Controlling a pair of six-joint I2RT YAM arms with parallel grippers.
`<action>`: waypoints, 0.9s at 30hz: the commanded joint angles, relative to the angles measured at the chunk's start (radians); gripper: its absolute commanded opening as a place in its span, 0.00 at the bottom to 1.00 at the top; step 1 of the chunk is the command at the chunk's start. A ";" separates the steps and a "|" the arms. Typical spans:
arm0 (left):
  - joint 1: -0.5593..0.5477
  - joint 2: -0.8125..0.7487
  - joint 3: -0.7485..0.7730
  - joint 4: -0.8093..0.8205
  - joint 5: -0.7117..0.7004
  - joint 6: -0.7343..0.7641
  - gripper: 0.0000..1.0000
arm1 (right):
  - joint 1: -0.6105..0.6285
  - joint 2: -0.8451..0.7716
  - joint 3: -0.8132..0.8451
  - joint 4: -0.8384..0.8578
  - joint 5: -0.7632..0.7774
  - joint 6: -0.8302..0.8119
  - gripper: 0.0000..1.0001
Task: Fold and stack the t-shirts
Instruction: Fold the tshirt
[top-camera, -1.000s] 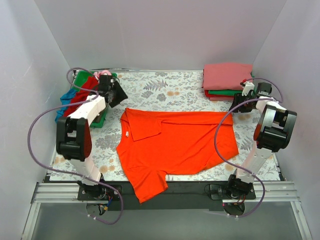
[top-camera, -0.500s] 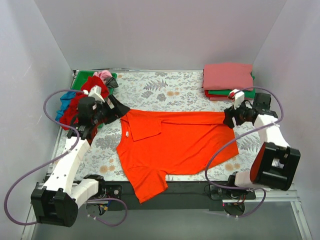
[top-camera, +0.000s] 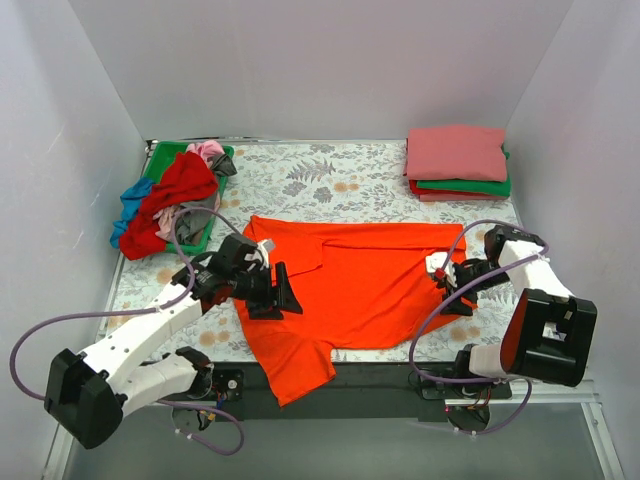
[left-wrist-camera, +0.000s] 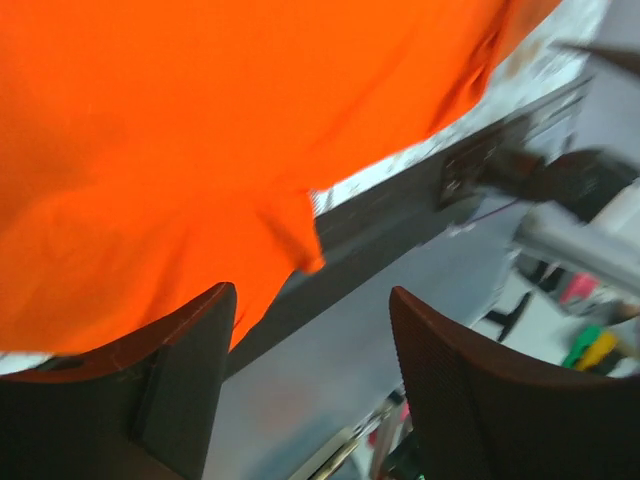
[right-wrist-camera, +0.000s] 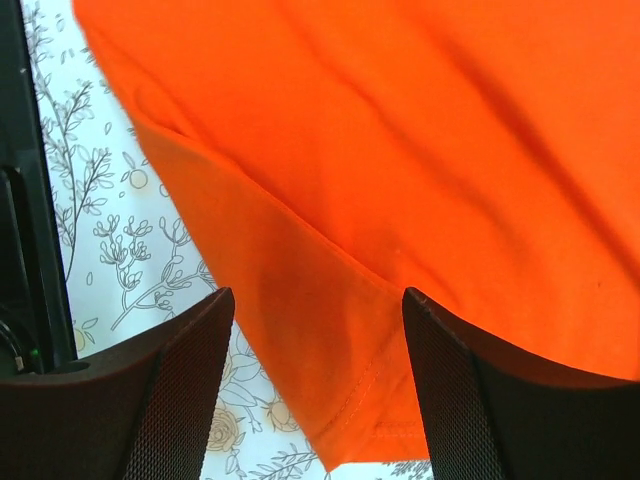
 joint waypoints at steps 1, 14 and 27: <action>-0.108 -0.009 0.061 -0.187 -0.083 0.032 0.58 | 0.012 0.007 0.034 -0.117 -0.028 -0.199 0.74; -0.319 -0.101 -0.069 -0.147 -0.049 -0.071 0.56 | 0.020 0.252 0.237 -0.129 0.061 -0.239 0.61; -0.319 -0.091 -0.059 -0.177 -0.055 -0.051 0.56 | 0.040 0.393 0.282 -0.111 0.095 -0.216 0.55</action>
